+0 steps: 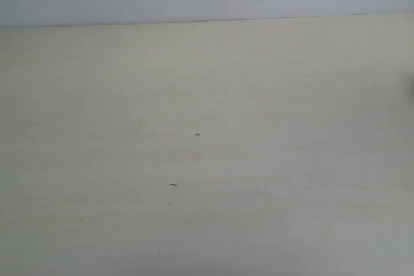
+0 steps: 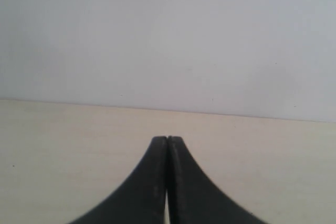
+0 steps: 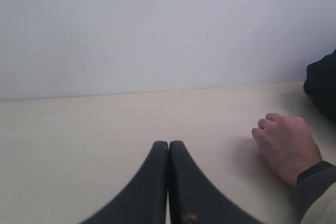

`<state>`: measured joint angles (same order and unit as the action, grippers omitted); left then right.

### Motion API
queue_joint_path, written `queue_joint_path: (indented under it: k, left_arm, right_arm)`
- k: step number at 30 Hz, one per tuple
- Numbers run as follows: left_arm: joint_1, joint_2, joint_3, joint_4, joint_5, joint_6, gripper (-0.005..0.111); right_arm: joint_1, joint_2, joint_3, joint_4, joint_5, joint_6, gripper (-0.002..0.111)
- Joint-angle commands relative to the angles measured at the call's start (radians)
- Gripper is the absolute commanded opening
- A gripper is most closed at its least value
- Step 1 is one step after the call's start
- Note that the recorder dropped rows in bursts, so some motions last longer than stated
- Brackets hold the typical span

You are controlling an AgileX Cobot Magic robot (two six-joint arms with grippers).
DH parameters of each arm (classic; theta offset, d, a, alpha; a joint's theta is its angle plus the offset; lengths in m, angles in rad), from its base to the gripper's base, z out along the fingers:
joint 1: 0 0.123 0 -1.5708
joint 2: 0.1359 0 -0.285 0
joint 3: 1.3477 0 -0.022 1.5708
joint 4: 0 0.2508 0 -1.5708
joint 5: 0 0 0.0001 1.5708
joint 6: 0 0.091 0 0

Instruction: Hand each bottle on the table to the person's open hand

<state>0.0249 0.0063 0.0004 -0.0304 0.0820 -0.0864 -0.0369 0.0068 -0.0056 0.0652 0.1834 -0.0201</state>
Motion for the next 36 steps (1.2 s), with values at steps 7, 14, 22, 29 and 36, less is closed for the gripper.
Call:
queue_joint_path:
  k: [7, 14, 22, 29, 36]
  left_arm:
    - [-0.004, -0.006, 0.0, -0.003, 0.001, 0.006, 0.0]
    - [-0.004, -0.006, 0.0, -0.003, 0.001, 0.006, 0.0]
    - [-0.004, -0.006, 0.0, -0.003, 0.001, 0.006, 0.0]
    - [-0.004, -0.006, 0.0, -0.003, 0.001, 0.006, 0.0]
    - [-0.004, -0.006, 0.0, -0.003, 0.001, 0.006, 0.0]
  right_arm:
    - [-0.006, -0.007, 0.006, -0.127, 0.001, 0.182, 0.0]
    - [-0.006, -0.007, 0.006, -0.114, 0.001, 0.181, 0.0]
    - [-0.006, -0.007, 0.006, -0.107, 0.001, 0.181, 0.0]
    - [-0.006, -0.007, 0.006, -0.107, 0.001, 0.181, 0.0]
    - [-0.006, -0.007, 0.006, -0.107, 0.001, 0.181, 0.0]
